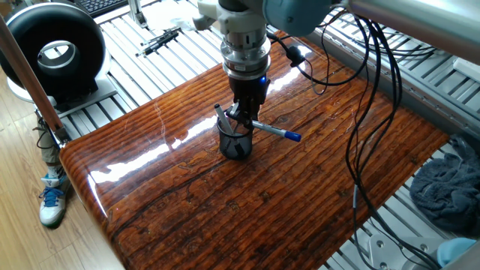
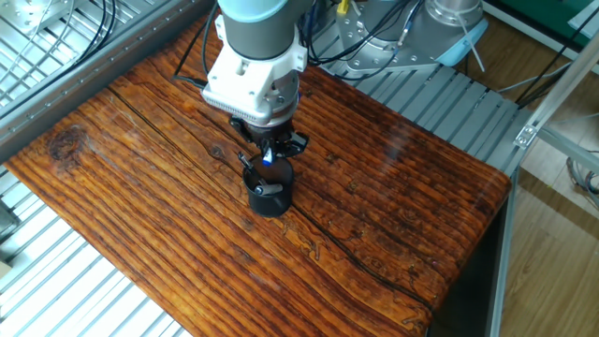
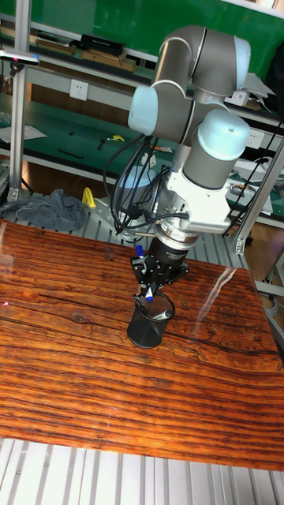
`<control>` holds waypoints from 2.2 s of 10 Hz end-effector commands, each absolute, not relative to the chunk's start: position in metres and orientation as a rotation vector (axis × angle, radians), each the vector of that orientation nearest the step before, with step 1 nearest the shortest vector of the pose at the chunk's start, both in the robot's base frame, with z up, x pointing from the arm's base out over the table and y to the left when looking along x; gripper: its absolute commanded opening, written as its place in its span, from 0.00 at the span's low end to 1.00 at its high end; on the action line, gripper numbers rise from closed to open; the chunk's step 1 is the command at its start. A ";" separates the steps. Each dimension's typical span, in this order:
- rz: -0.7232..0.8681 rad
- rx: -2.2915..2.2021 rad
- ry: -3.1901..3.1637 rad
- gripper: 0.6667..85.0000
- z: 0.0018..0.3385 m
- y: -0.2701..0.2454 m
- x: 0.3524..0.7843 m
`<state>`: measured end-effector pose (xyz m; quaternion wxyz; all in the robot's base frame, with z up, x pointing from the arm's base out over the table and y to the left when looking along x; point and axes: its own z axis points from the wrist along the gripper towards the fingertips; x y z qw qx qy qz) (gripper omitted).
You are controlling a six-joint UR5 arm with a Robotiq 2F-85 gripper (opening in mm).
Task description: Put the pen into the pen holder
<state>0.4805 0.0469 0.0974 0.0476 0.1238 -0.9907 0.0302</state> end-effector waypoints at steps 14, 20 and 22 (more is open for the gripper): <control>0.067 0.347 -2.860 0.01 0.110 0.055 0.445; 0.099 0.367 -2.829 0.01 0.145 0.046 0.489; 0.101 0.369 -2.838 0.01 0.137 0.046 0.493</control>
